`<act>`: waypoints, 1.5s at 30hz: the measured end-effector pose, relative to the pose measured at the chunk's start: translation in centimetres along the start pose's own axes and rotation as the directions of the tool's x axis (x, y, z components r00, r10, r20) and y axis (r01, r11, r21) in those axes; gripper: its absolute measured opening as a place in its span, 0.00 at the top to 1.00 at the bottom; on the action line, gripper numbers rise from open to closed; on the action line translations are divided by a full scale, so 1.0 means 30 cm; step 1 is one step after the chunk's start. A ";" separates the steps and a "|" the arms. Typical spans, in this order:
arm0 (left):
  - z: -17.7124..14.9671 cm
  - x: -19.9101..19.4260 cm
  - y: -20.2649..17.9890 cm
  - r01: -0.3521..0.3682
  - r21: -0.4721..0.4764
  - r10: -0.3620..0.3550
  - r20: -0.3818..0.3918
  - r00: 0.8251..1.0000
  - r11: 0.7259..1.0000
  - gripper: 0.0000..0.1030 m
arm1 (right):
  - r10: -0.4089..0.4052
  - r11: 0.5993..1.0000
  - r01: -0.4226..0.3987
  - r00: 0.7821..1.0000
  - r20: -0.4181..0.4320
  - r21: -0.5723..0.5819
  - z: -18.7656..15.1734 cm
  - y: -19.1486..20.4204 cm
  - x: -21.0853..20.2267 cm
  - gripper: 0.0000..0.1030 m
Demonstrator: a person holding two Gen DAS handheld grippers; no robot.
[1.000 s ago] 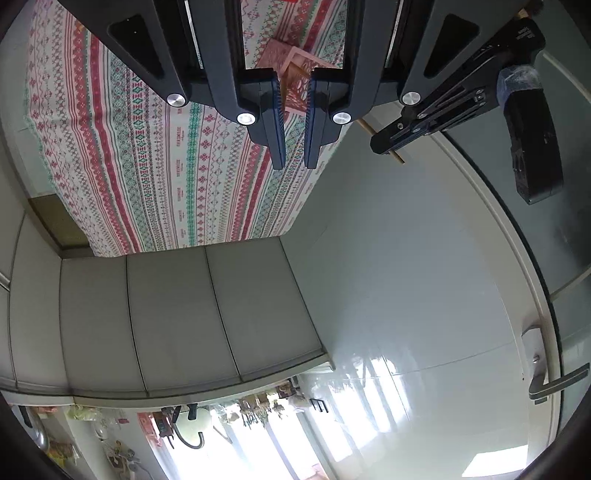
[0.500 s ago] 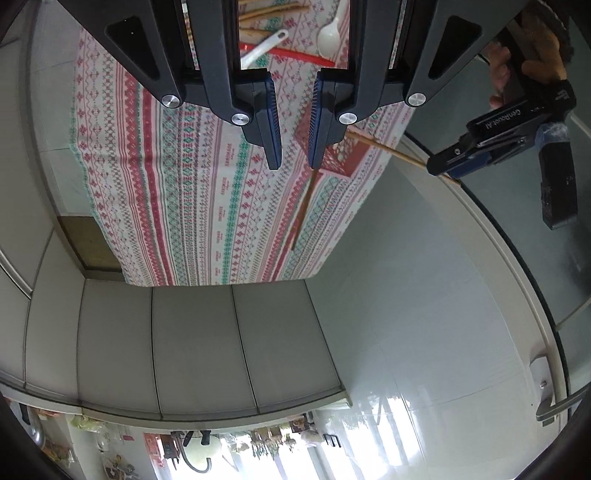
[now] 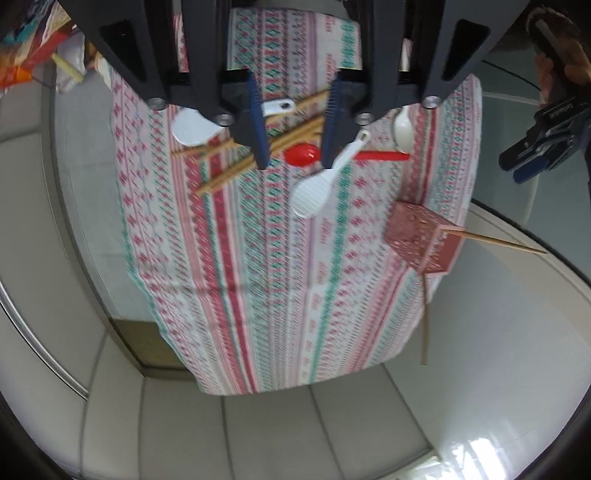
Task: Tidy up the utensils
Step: 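Lower the chopsticks into the pink basket and open both grippers, then grasp another chopstick from the pile with the left gripper while the right gripper grasps one too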
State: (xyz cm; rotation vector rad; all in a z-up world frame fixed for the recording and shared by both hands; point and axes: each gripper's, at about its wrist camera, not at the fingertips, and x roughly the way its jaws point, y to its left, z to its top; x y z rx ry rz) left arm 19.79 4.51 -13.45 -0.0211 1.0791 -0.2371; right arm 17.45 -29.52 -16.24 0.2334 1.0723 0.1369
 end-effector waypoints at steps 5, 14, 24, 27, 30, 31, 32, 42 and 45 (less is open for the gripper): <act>-0.013 0.060 -0.105 0.026 0.071 -0.023 -0.053 0.998 0.997 0.19 | -0.025 0.999 0.026 0.999 -0.032 0.041 -0.035 -0.093 0.013 0.37; -0.007 0.222 -0.333 0.096 0.162 -0.068 -0.166 0.984 0.982 0.19 | -0.040 0.988 0.058 0.991 -0.126 0.142 -0.080 -0.256 0.086 0.37; 0.052 0.418 -0.560 0.195 0.224 -0.137 -0.247 0.959 0.955 0.49 | -0.009 0.973 0.047 0.986 -0.167 0.227 -0.084 -0.377 0.136 0.37; 0.081 0.481 -0.621 0.229 0.245 -0.164 -0.260 0.952 0.942 0.62 | -0.001 0.968 0.045 0.984 -0.178 0.246 -0.080 -0.400 0.151 0.37; 0.112 0.547 -0.669 0.254 0.244 -0.188 -0.265 0.946 0.936 0.69 | 0.010 0.965 0.040 0.982 -0.187 0.260 -0.075 -0.418 0.163 0.37; 0.120 0.565 -0.684 0.259 0.247 -0.193 -0.261 0.946 0.934 0.70 | 0.009 0.964 0.042 0.982 -0.188 0.263 -0.074 -0.424 0.164 0.37; 0.126 0.581 -0.693 0.260 0.248 -0.195 -0.259 0.946 0.933 0.71 | 0.007 0.963 0.044 0.982 -0.188 0.264 -0.073 -0.430 0.166 0.37; 0.142 0.703 -0.765 0.261 0.246 -0.190 -0.279 0.941 0.933 0.82 | 0.020 0.955 0.041 0.979 -0.202 0.293 -0.070 -0.480 0.173 0.37; 0.150 0.712 -0.768 0.253 0.234 -0.188 -0.267 0.945 0.939 0.86 | 0.025 0.955 0.036 0.979 -0.204 0.293 -0.067 -0.477 0.174 0.37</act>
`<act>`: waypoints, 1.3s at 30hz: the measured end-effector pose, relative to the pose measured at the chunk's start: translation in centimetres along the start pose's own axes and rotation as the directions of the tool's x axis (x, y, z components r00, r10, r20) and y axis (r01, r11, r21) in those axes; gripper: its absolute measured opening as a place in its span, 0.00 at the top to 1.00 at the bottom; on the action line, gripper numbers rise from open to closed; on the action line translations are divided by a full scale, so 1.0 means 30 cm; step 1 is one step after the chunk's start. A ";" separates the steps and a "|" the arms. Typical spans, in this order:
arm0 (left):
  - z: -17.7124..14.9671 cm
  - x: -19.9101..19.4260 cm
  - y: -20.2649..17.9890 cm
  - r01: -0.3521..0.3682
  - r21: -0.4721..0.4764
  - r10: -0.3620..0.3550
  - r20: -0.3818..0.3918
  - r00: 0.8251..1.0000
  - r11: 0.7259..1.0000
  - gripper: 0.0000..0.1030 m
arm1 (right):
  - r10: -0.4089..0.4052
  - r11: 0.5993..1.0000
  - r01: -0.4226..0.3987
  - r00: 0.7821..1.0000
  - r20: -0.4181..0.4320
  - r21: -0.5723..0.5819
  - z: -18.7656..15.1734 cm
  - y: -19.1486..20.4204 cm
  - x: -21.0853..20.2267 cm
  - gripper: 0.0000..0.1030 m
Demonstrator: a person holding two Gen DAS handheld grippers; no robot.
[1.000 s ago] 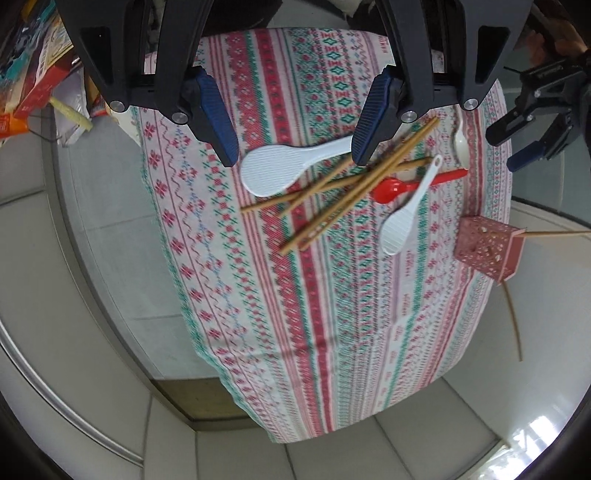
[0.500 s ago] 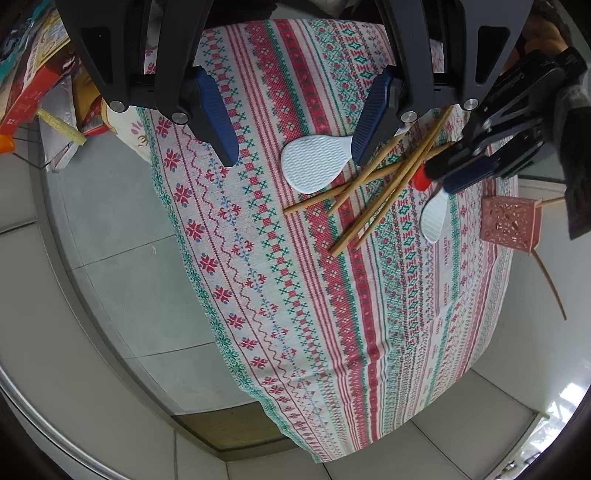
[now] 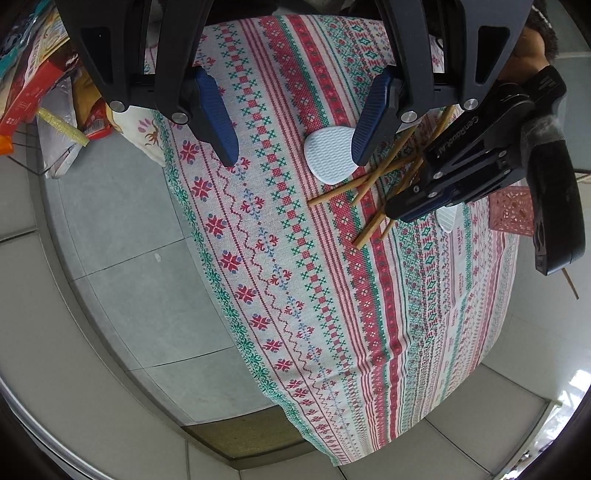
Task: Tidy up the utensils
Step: 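Grasp another chopstick from the pile with the left gripper while the right gripper grasps one too, then carry both chopsticks upright over the pink basket with both grippers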
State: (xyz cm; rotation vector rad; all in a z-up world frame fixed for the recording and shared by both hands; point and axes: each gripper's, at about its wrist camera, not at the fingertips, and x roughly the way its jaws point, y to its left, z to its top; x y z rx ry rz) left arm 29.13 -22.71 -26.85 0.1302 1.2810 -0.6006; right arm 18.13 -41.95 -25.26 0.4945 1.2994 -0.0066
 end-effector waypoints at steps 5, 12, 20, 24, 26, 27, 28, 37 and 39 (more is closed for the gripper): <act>0.012 -0.027 0.000 -0.036 0.017 0.035 0.042 0.998 0.999 0.90 | 0.019 1.000 -0.019 1.000 -0.009 0.001 0.006 0.025 0.012 0.37; 0.002 -0.154 0.038 -0.052 0.020 0.049 0.119 0.992 0.998 0.94 | 0.055 0.998 -0.055 0.998 -0.011 0.021 0.028 0.078 0.040 0.37; -0.066 -0.343 0.106 -0.066 -0.020 0.069 0.195 0.978 0.998 0.95 | 0.134 0.989 -0.133 0.991 -0.008 0.072 0.081 0.138 0.085 0.57; -0.105 -0.416 0.136 -0.068 -0.036 0.074 0.217 0.973 0.997 0.95 | 0.143 0.987 -0.142 0.990 -0.002 0.076 0.116 0.190 0.111 0.63; -0.128 -0.453 0.147 -0.057 -0.037 0.064 0.234 0.970 0.998 0.95 | 0.141 0.988 -0.140 0.990 -0.007 0.072 0.131 0.221 0.131 0.66; -0.137 -0.472 0.152 -0.055 -0.039 0.063 0.243 0.968 0.998 0.95 | 0.133 0.989 -0.132 0.991 -0.009 0.068 0.138 0.237 0.141 0.67; -0.148 -0.490 0.158 -0.053 -0.039 0.061 0.251 0.966 0.998 0.95 | 0.120 0.991 -0.120 0.993 -0.012 0.062 0.145 0.254 0.152 0.69; -0.250 -0.607 0.201 -0.077 -0.028 0.082 0.299 0.951 0.997 0.95 | -0.023 0.999 0.025 0.999 -0.030 0.042 0.176 0.339 0.248 0.78; -0.271 -0.628 0.216 -0.081 -0.031 0.087 0.304 0.949 0.996 0.95 | -0.040 0.998 0.041 0.999 -0.026 0.042 0.177 0.351 0.255 0.79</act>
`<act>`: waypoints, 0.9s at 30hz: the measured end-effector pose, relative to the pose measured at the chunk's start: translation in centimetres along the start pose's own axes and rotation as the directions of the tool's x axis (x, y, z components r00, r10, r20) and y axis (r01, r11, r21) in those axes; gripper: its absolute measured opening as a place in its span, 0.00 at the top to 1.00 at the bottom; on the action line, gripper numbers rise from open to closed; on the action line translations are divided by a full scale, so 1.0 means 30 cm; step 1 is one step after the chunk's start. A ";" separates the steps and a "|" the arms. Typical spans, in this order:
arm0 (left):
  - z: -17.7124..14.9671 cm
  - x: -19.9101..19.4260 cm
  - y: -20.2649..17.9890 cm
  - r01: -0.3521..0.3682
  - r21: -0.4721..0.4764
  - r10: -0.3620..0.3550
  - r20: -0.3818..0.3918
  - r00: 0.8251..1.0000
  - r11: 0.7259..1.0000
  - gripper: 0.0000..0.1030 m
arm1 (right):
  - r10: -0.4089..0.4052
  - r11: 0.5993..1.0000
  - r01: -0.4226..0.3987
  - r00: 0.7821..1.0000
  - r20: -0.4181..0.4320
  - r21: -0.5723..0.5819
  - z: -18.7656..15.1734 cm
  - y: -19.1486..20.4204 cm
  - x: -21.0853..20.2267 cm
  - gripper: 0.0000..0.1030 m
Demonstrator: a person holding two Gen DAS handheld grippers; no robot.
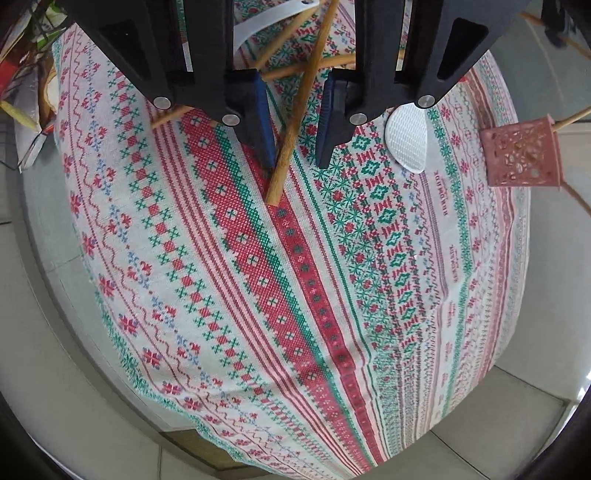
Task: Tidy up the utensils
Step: 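Carry both chopsticks upright over the pink basket with both grippers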
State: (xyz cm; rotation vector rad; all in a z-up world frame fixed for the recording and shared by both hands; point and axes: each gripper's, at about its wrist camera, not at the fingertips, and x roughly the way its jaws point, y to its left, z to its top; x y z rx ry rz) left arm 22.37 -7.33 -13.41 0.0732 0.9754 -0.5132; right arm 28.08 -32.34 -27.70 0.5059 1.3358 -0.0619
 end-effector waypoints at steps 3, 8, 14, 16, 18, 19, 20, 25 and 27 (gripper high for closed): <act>-0.014 -0.022 0.030 -0.002 -0.016 0.003 0.003 1.000 1.000 0.95 | -0.016 1.000 0.016 1.000 0.010 0.003 0.003 0.013 0.005 0.86; -0.037 -0.056 0.080 -0.013 -0.035 0.014 0.009 1.000 0.999 0.95 | 0.020 0.999 -0.021 1.000 0.019 0.034 0.008 -0.002 0.001 0.91; -0.050 -0.134 0.117 -0.013 -0.061 0.017 0.052 0.998 0.998 0.96 | 0.116 0.992 -0.118 0.992 0.051 0.046 -0.018 -0.020 -0.087 0.93; -0.053 -0.174 0.127 -0.013 -0.069 0.019 0.081 0.997 0.998 0.96 | 0.149 0.988 -0.151 0.986 0.080 0.027 -0.038 -0.016 -0.147 0.93; -0.055 -0.215 0.141 -0.013 -0.080 0.022 0.113 0.993 0.997 0.96 | 0.183 0.983 -0.184 0.977 0.108 0.004 -0.060 -0.005 -0.209 0.93; -0.056 -0.237 0.146 -0.015 -0.086 0.026 0.128 0.991 0.996 0.96 | 0.196 0.980 -0.196 0.973 0.122 -0.009 -0.068 -0.004 -0.241 0.93; -0.056 -0.260 0.151 -0.018 -0.093 0.031 0.143 0.989 0.995 0.96 | 0.214 0.977 -0.213 0.967 0.142 -0.026 -0.078 0.015 -0.276 0.93; -0.050 -0.378 0.174 -0.037 -0.133 0.068 0.235 0.970 0.990 0.96 | 0.262 0.963 -0.237 0.932 0.251 -0.127 -0.143 0.085 -0.461 0.93; -0.045 -0.429 0.184 -0.047 -0.153 0.089 0.279 0.956 0.987 0.96 | 0.287 0.955 -0.247 0.909 0.302 -0.163 -0.169 0.110 -0.532 0.93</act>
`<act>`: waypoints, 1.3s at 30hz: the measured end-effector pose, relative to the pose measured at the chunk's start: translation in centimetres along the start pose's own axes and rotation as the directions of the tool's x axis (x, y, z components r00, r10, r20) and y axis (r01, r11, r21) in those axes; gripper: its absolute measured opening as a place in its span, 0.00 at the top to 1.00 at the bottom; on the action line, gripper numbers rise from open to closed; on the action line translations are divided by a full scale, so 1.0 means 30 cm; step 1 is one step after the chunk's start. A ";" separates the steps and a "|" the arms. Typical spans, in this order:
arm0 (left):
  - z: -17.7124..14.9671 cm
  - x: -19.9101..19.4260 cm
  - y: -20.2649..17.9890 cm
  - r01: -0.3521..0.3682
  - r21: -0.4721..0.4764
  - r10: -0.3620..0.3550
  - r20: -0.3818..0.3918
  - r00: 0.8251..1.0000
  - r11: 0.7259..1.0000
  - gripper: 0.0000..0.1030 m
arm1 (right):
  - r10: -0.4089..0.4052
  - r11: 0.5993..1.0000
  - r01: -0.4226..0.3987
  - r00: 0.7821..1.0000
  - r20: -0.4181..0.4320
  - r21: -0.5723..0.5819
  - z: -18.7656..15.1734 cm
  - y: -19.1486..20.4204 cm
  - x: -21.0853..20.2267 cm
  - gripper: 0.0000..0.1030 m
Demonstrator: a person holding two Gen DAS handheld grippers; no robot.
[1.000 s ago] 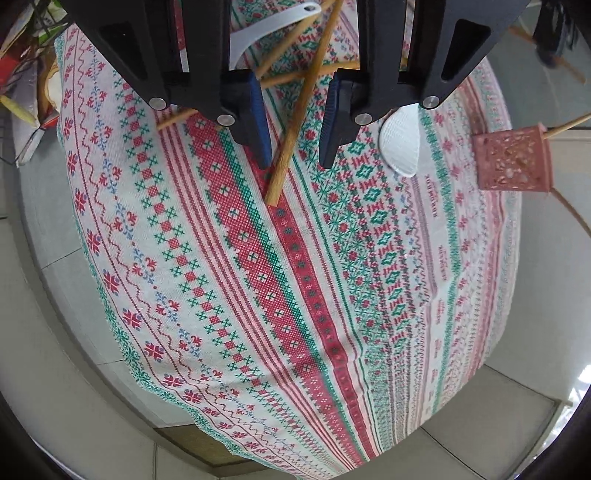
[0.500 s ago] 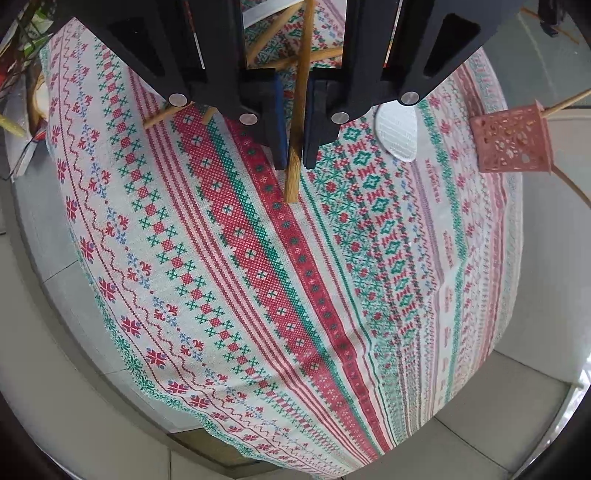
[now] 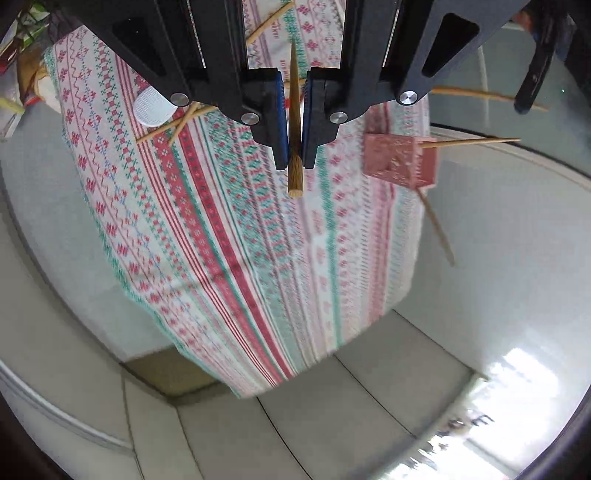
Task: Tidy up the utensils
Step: 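Carry both chopsticks upright over the pink basket with both grippers, then drop the chopstick into the basket by opening the left gripper while the right keeps holding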
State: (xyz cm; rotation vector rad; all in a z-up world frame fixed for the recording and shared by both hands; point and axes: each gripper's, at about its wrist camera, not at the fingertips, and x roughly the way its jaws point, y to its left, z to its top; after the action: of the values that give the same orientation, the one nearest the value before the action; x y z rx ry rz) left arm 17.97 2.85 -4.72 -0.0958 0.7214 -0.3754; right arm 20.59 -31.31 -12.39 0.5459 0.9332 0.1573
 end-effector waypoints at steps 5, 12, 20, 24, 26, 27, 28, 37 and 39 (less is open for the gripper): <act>0.047 -0.128 0.015 -0.048 -0.039 0.053 0.137 0.989 0.998 0.96 | 0.072 0.996 -0.064 0.988 0.137 -0.058 -0.001 0.104 -0.146 0.93; 0.105 -0.236 -0.003 -0.132 -0.073 0.148 0.305 0.941 0.989 0.96 | 0.146 0.985 -0.109 0.944 0.295 -0.137 0.001 0.224 -0.271 0.93; 0.120 -0.131 0.004 -0.247 -0.060 0.253 0.321 0.913 0.967 0.96 | 0.214 0.974 -0.174 0.918 0.333 -0.147 0.016 0.262 -0.251 0.93; 0.121 -0.029 0.031 -0.270 -0.056 0.274 0.323 0.906 0.961 0.96 | 0.224 0.972 -0.184 0.915 0.336 -0.145 0.020 0.269 -0.221 0.93; 0.120 0.025 0.045 -0.291 -0.049 0.292 0.307 0.906 0.955 0.95 | 0.224 0.972 -0.183 0.915 0.337 -0.150 0.023 0.273 -0.201 0.93; 0.121 0.057 0.056 -0.301 -0.051 0.302 0.296 0.906 0.952 0.95 | 0.226 0.971 -0.185 0.915 0.334 -0.151 0.024 0.273 -0.191 0.93; 0.123 0.082 0.065 -0.303 -0.052 0.305 0.284 0.909 0.952 0.95 | 0.228 0.971 -0.187 0.916 0.331 -0.151 0.024 0.276 -0.184 0.93; 0.131 0.242 0.132 -0.291 -0.055 0.296 0.202 0.934 0.955 0.95 | 0.245 0.963 -0.192 0.916 0.318 -0.188 0.022 0.306 -0.122 0.93; 0.133 0.255 0.139 -0.273 -0.053 0.279 0.192 0.941 0.960 0.94 | 0.247 0.962 -0.193 0.916 0.317 -0.192 0.023 0.315 -0.107 0.93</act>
State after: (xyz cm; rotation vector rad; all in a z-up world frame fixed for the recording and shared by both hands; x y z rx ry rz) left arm 27.13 3.74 -7.42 -0.0542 0.5330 -0.0853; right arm 20.19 -24.65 -4.94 0.5112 0.5155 0.3277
